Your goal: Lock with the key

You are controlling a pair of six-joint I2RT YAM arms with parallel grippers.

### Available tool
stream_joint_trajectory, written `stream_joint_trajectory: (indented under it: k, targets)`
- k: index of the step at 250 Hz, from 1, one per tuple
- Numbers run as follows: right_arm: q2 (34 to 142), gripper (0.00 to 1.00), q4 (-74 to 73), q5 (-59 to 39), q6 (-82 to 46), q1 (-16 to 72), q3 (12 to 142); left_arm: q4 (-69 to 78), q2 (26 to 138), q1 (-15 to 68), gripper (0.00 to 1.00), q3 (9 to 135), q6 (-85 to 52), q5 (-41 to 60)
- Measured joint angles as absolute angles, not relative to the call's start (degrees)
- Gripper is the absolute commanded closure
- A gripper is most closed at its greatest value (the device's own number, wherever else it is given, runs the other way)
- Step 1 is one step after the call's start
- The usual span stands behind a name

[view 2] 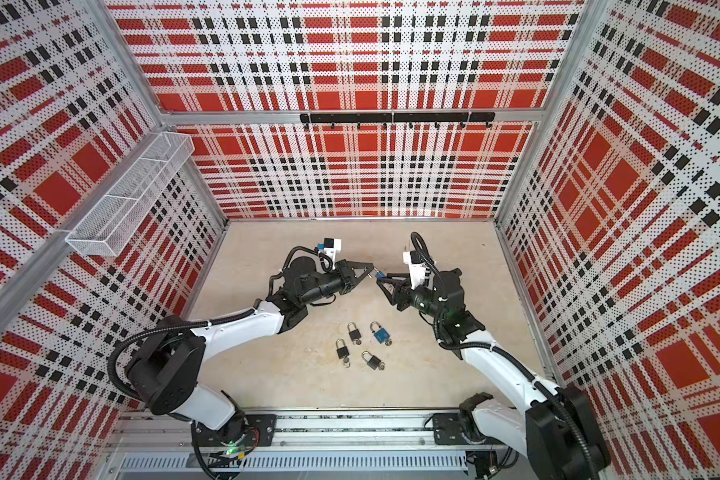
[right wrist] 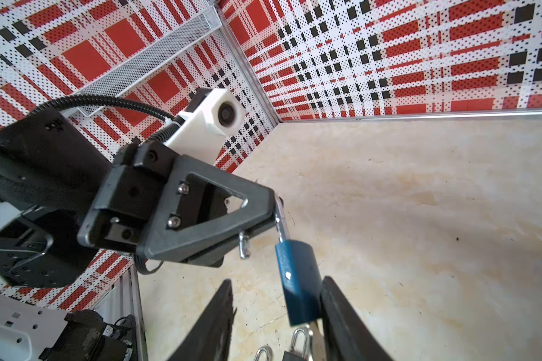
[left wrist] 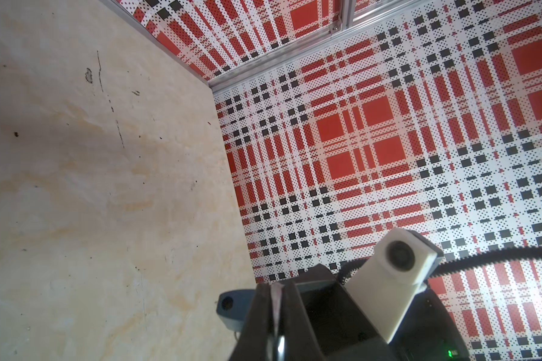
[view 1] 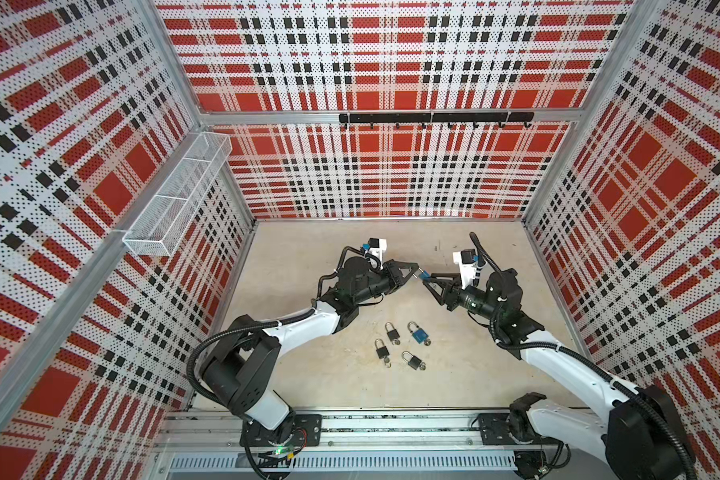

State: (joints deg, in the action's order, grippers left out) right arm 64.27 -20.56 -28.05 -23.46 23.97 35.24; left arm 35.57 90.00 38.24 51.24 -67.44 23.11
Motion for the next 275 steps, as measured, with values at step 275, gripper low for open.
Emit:
stream_joint_trajectory:
  k: [275]
  targets:
    - [69.28, 0.95, -20.4, -29.41, -22.13, 24.51, 36.88, 36.14, 90.06, 38.09, 1.0, 52.01, -69.43, 23.31]
